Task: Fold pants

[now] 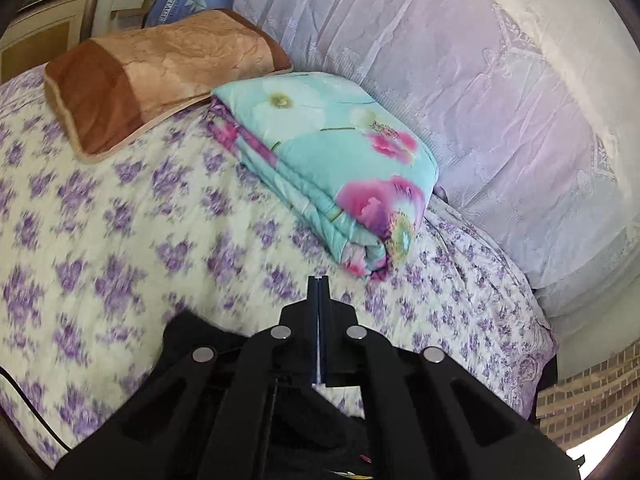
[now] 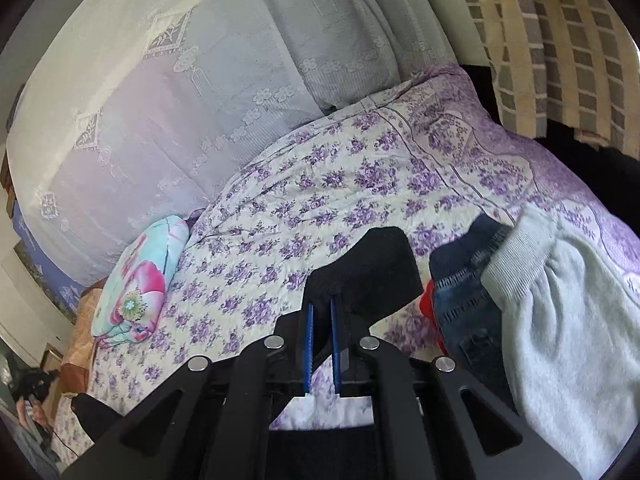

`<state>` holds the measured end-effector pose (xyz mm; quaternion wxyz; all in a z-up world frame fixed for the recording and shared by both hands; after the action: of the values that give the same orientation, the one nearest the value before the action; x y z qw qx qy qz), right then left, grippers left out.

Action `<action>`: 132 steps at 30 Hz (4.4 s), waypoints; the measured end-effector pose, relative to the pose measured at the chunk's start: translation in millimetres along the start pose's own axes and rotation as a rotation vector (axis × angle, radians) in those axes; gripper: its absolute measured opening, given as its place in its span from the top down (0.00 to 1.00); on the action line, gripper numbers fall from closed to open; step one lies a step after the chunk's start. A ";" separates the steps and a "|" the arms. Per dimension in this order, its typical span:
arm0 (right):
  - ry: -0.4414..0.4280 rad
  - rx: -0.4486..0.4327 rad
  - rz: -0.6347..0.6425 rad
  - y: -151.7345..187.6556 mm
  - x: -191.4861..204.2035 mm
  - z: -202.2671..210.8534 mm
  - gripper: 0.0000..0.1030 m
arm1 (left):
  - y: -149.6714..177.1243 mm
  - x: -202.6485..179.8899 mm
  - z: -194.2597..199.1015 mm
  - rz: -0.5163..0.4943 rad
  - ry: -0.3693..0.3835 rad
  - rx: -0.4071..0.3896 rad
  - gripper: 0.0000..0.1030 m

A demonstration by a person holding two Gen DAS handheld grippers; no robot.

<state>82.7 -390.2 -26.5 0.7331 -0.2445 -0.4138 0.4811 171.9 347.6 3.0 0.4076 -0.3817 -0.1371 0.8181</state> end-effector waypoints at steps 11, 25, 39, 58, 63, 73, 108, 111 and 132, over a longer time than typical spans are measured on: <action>0.022 0.077 -0.096 18.7 -16.9 -73.6 0.93 | 64.6 2.3 -30.3 -0.144 -0.042 0.209 0.84; 0.043 0.110 -0.148 27.4 -21.5 -63.9 0.93 | 49.0 84.5 -131.0 -0.050 -0.132 0.288 0.47; 0.081 0.120 -0.154 34.2 -36.9 -35.7 0.93 | 68.0 68.3 -128.9 -0.104 0.044 0.320 0.98; 0.196 0.249 0.179 20.9 0.2 -178.5 0.46 | 2.9 92.0 -171.0 0.222 -0.058 0.184 0.80; 0.095 0.151 0.330 -10.5 38.2 -178.3 0.45 | -21.4 95.2 -162.3 0.135 -0.145 0.129 0.57; 0.131 0.228 -0.093 58.4 -47.2 -156.6 0.60 | 34.1 141.2 -92.8 0.193 -0.169 0.155 0.57; 0.084 0.317 -0.272 120.1 -59.9 -153.6 0.96 | 173.3 170.6 -56.5 0.377 -0.138 0.253 0.45; 0.088 0.309 -0.276 118.5 -57.8 -150.1 0.96 | 173.9 168.6 -54.3 0.379 -0.125 0.258 0.87; 0.061 0.261 -0.171 112.4 -57.2 -68.2 0.81 | 191.0 229.4 30.7 0.451 -0.110 0.201 0.68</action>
<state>72.4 -392.5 -169.4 0.8093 -0.1255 -0.3443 0.4591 -44.4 406.9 -196.3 0.2425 -0.3150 0.0115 0.9175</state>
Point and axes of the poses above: each gripper's, at about its wrist camera, not at the fingertips, and z roughly against the way its jaws point, x to its left, y to its underside, the point moved 6 cm from there along -z, roughly the way its jaws point, and after that the axes turned 3 degrees about -x, right-handed, at the moved point
